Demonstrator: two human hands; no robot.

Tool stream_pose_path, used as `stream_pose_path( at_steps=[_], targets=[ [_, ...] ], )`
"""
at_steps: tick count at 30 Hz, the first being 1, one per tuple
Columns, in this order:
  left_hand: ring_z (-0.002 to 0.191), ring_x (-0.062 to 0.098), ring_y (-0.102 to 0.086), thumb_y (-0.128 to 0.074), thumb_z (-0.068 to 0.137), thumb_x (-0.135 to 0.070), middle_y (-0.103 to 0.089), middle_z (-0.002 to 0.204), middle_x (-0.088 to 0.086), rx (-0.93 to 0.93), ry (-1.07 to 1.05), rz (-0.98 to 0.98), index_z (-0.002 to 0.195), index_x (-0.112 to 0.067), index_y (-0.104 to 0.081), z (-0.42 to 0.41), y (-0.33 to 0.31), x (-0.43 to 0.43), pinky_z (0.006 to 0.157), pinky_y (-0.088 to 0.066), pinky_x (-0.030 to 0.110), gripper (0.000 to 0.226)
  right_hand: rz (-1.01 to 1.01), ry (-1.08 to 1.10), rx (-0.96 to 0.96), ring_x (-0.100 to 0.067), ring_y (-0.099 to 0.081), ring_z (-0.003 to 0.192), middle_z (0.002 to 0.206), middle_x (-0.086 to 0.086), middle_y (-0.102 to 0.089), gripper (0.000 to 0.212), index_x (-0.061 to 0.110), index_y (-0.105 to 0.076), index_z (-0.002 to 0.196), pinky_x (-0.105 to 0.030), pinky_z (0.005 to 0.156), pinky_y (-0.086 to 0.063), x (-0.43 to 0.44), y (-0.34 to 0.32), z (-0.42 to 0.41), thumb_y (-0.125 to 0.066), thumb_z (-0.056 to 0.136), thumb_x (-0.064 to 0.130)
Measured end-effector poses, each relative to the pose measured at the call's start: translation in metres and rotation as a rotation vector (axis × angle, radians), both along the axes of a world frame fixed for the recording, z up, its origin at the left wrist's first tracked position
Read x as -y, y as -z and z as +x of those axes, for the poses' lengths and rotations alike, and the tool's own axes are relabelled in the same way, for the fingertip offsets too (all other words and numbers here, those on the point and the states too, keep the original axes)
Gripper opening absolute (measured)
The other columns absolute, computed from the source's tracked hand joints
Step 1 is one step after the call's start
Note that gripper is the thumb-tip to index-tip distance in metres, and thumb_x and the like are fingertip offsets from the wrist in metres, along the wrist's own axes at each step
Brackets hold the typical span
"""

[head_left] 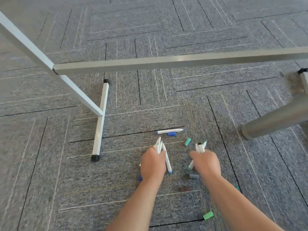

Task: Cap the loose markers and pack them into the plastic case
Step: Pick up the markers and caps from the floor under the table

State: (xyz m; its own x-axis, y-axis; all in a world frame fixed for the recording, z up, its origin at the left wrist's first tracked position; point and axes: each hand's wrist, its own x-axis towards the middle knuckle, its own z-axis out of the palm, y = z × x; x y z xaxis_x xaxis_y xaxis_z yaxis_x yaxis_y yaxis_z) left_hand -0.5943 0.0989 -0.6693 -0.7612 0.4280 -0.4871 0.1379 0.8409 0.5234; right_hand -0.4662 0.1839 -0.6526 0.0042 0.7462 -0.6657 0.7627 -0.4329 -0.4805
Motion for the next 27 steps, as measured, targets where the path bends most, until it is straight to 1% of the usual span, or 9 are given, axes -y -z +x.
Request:
stream_pose_path(
  at_steps=[3,7,10,13,15,18,20,24,27],
  targets=[
    [0.079,0.024,-0.065,-0.058,0.095,-0.039,-0.068,0.087,0.003,-0.051,0.149,-0.148,0.098,-0.007,-0.064,0.009,0.014,-0.012,0.063,-0.044,0.031,0.033,0.057,-0.023,-0.056,-0.012,-0.04,0.046,0.057,0.002,-0.051,0.026,0.015,-0.052,0.069,-0.027,0.047,-0.033,-0.002,-0.003,0.002,-0.054,0.094,0.024],
    [0.09,0.026,-0.068,-0.056,0.098,-0.03,-0.07,0.095,0.006,-0.171,0.333,-0.265,0.099,-0.008,-0.063,0.019,0.017,-0.025,0.064,-0.042,0.03,0.023,0.062,-0.06,-0.111,-0.011,-0.043,0.048,0.059,0.003,-0.053,0.025,0.018,-0.053,0.069,-0.027,0.048,-0.034,-0.008,-0.01,-0.001,-0.054,0.094,0.024],
    [0.074,0.024,-0.062,-0.052,0.095,-0.016,-0.064,0.083,0.003,-0.204,0.371,-0.257,0.084,-0.013,-0.056,0.022,0.015,-0.033,0.058,-0.039,0.03,0.012,0.057,-0.08,-0.157,-0.01,-0.042,0.045,0.057,0.004,-0.051,0.025,0.018,-0.051,0.068,-0.026,0.046,-0.035,-0.012,-0.013,-0.002,-0.054,0.092,0.022],
    [0.062,0.021,-0.051,-0.049,0.092,-0.02,-0.056,0.078,0.004,-0.199,0.365,-0.144,0.078,-0.01,-0.052,0.024,0.008,-0.035,0.054,-0.037,0.033,0.018,0.065,-0.086,-0.204,-0.009,-0.031,0.044,0.053,0.006,-0.041,0.029,0.019,-0.044,0.064,-0.025,0.044,-0.029,-0.016,-0.018,-0.002,-0.053,0.091,0.017],
    [0.056,0.017,-0.048,-0.05,0.091,-0.024,-0.055,0.079,0.004,-0.231,0.353,-0.06,0.08,-0.011,-0.053,0.02,-0.002,-0.033,0.052,-0.039,0.033,0.018,0.054,-0.094,-0.253,-0.01,-0.03,0.047,0.056,0.004,-0.039,0.028,0.016,-0.042,0.066,-0.025,0.045,-0.028,-0.017,-0.02,-0.003,-0.052,0.091,0.014],
    [0.052,0.007,-0.045,-0.053,0.095,-0.024,-0.053,0.071,-0.007,-0.312,0.345,-0.096,0.094,-0.016,-0.055,-0.003,-0.014,-0.02,0.044,-0.025,0.022,0.008,0.027,-0.119,-0.286,-0.012,-0.032,0.05,0.06,0.0,-0.041,0.023,0.014,-0.044,0.071,-0.027,0.047,-0.031,-0.015,-0.018,-0.008,-0.053,0.093,0.014],
    [0.059,0.013,-0.05,-0.055,0.094,-0.02,-0.056,0.073,-0.008,-0.344,0.336,-0.148,0.097,-0.019,-0.055,-0.024,-0.012,-0.009,0.046,-0.027,0.025,0.003,0.005,-0.127,-0.296,-0.013,-0.034,0.052,0.06,0.0,-0.041,0.026,0.013,-0.043,0.07,-0.028,0.049,-0.032,-0.012,-0.017,-0.013,-0.054,0.094,0.016],
    [0.06,0.009,-0.047,-0.058,0.095,-0.025,-0.054,0.072,-0.007,-0.315,0.396,-0.213,0.078,-0.019,-0.049,-0.045,0.006,0.01,0.049,-0.027,0.027,0.02,-0.023,-0.182,-0.265,-0.013,-0.051,0.05,0.06,-0.002,-0.062,0.031,0.007,-0.059,0.074,-0.034,0.053,-0.048,-0.009,-0.013,-0.024,-0.057,0.098,0.027],
    [0.059,0.006,-0.042,-0.056,0.096,-0.025,-0.05,0.071,-0.007,-0.318,0.44,-0.198,0.074,-0.02,-0.045,-0.047,0.013,0.018,0.049,-0.024,0.025,0.026,-0.094,-0.124,-0.283,-0.017,-0.071,0.062,0.067,-0.005,-0.074,0.015,0.004,-0.063,0.1,-0.033,0.058,-0.055,-0.007,-0.008,-0.031,-0.059,0.097,0.018]
  ],
)
